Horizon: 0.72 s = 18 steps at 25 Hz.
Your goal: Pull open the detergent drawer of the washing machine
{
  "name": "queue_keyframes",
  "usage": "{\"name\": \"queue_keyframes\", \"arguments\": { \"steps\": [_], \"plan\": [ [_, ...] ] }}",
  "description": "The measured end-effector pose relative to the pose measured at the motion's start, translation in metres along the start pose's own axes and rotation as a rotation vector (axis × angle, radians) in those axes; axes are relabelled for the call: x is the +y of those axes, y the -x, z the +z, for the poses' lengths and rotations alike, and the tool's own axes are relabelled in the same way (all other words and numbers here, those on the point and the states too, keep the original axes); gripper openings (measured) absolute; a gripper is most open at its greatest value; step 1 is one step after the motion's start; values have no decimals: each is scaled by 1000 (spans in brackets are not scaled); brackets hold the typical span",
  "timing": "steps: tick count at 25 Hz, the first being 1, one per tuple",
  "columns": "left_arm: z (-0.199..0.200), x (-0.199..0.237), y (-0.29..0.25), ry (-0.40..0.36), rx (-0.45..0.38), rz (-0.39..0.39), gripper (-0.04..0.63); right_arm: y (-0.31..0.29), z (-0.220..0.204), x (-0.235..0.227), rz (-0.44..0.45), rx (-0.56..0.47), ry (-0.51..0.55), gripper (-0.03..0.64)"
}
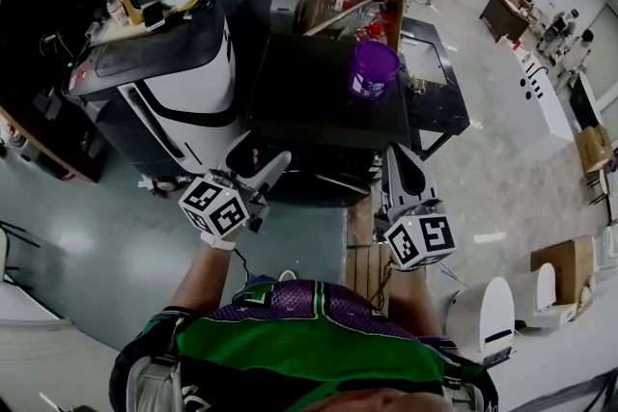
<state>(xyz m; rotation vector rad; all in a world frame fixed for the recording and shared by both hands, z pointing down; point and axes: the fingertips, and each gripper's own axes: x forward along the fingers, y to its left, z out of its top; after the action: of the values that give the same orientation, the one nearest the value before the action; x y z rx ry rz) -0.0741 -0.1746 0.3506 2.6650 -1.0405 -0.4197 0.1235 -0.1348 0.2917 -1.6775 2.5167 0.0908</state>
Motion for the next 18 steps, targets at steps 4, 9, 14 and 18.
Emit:
{"name": "queue_keyframes", "arguments": {
  "steps": [4,9,14,18],
  "plan": [
    [-15,13,3,34,20,6,351,-7,-8,5,0,13,-3,2],
    [-36,29,8,82,49,17,351,-16,-18,11,0,28,-9,2],
    [-61,44,10,135,77,42,351,-23,-29,11,6,49,-22,2],
    [-81,55,9,159,98,60,351,-32,-36,12,23,58,-19,2]
  ]
}}
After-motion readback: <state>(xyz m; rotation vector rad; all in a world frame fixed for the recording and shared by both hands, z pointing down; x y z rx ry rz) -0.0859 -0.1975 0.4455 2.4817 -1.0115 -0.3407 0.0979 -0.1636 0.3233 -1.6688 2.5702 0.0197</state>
